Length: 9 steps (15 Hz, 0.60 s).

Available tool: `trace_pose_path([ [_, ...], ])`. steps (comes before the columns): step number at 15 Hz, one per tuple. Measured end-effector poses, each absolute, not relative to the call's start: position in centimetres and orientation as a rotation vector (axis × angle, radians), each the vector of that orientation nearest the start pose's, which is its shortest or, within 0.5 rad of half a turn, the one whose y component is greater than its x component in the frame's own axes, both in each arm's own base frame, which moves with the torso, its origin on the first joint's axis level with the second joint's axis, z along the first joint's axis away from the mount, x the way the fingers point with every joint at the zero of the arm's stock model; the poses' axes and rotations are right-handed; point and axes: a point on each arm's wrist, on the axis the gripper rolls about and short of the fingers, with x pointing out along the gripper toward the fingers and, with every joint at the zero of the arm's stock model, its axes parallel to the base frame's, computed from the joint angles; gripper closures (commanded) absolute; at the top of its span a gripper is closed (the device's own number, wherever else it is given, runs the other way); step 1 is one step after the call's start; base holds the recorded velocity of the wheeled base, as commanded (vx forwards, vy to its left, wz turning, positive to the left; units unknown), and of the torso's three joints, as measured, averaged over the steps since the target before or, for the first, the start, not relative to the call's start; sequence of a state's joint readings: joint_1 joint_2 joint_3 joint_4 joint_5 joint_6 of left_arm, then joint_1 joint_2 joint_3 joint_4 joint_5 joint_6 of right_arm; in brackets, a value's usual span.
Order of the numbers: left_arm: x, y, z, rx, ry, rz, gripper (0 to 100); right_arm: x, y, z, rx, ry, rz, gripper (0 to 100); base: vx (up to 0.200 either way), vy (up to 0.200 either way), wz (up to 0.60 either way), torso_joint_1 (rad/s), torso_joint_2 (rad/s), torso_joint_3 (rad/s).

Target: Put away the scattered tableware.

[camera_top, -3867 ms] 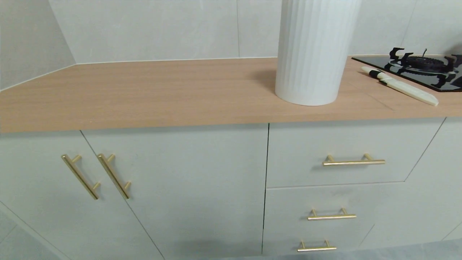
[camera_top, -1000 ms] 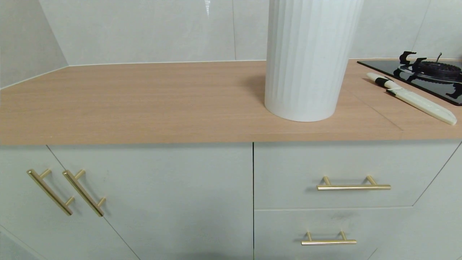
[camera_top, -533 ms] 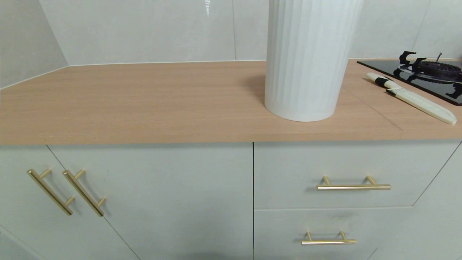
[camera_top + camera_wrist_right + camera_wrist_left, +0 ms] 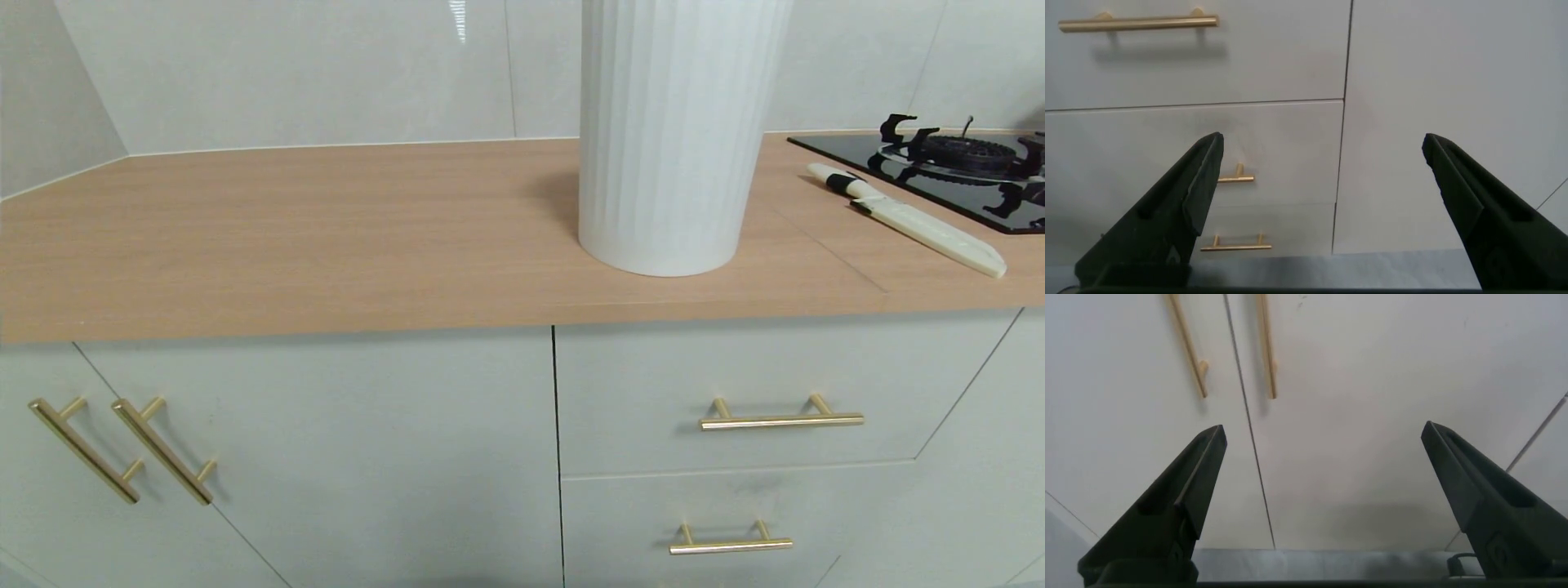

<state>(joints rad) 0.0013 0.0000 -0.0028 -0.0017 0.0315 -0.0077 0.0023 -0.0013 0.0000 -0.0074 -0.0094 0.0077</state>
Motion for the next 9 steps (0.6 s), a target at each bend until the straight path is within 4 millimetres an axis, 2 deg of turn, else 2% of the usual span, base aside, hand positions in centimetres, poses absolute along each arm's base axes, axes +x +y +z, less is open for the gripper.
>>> trace_pose_path([
  [5, -2.29, 0.07, 7.6, -0.007, -0.003, 0.032, 0, -2.29, -0.02, 7.62, 0.008, -0.009, -0.008, 0, 0.0, 0.0, 0.0, 0.002, -0.01, -0.004],
  [9, -2.29, 0.07, 7.57, -0.007, 0.0, 0.032, 0, -2.29, -0.02, 7.62, 0.008, -0.009, -0.009, 0, 0.0, 0.0, 0.0, 0.113, -0.26, -0.231],
])
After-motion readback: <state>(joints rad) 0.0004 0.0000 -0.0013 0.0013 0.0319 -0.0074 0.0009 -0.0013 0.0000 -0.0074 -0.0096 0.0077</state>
